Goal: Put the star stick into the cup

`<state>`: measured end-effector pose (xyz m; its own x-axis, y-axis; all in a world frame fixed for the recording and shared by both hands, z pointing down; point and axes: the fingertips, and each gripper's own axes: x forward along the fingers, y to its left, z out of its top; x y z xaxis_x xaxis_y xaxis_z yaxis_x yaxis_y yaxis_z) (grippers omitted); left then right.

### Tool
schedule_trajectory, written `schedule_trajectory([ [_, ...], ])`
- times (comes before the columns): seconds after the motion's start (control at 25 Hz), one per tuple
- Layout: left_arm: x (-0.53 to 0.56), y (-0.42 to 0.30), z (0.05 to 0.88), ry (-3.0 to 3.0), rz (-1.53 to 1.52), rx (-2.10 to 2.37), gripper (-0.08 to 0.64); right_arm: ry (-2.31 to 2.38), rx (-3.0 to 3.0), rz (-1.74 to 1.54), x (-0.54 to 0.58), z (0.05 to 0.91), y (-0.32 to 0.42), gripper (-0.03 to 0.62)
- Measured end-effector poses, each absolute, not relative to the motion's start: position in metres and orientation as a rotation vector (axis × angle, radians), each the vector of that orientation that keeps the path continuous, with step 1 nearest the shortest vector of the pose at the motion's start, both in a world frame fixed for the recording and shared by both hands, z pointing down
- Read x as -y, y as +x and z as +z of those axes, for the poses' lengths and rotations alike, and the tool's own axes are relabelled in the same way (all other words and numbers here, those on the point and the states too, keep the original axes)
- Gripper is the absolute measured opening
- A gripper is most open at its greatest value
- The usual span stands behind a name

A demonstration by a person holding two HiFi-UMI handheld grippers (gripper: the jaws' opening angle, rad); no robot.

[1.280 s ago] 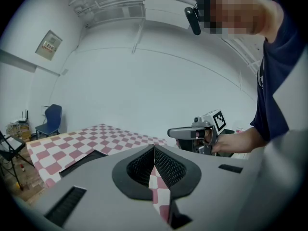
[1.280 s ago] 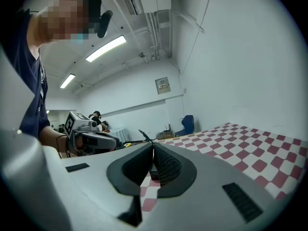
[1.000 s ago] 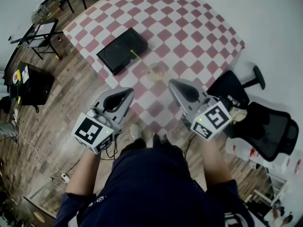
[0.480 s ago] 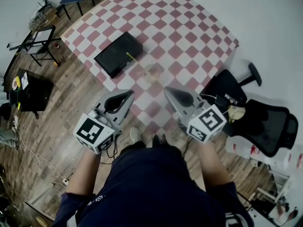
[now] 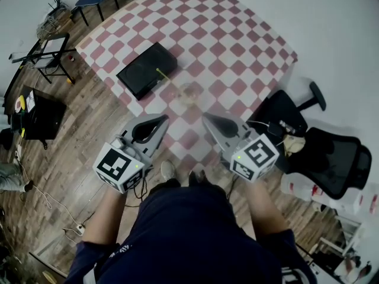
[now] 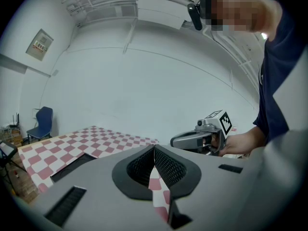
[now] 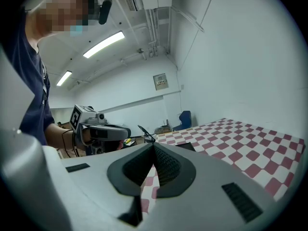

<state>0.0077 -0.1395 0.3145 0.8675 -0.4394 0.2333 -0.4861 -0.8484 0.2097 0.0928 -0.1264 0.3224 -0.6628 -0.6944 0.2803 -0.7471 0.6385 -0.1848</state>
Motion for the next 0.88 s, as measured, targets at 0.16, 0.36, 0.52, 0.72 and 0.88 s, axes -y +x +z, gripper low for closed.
schedule_trajectory([
  [0.16,0.141,0.01,0.316,2.777,0.246,0.706,0.031,1.185,2.672,0.435,0.127,0.325,0.095,0.015],
  [0.36,0.141,0.015,0.316,2.778,0.246,0.706,0.031,1.182,2.675,0.437,0.127,0.327,0.097,0.015],
  [0.52,0.141,0.017,0.315,2.788,0.243,0.704,0.031,1.174,2.676,0.442,0.127,0.328,0.097,0.015],
  [0.72,0.141,0.018,0.317,2.776,0.246,0.707,0.031,1.164,2.677,0.445,0.128,0.328,0.097,0.015],
  [0.88,0.141,0.02,0.319,2.767,0.246,0.709,0.031,1.16,2.679,0.445,0.128,0.328,0.098,0.015],
])
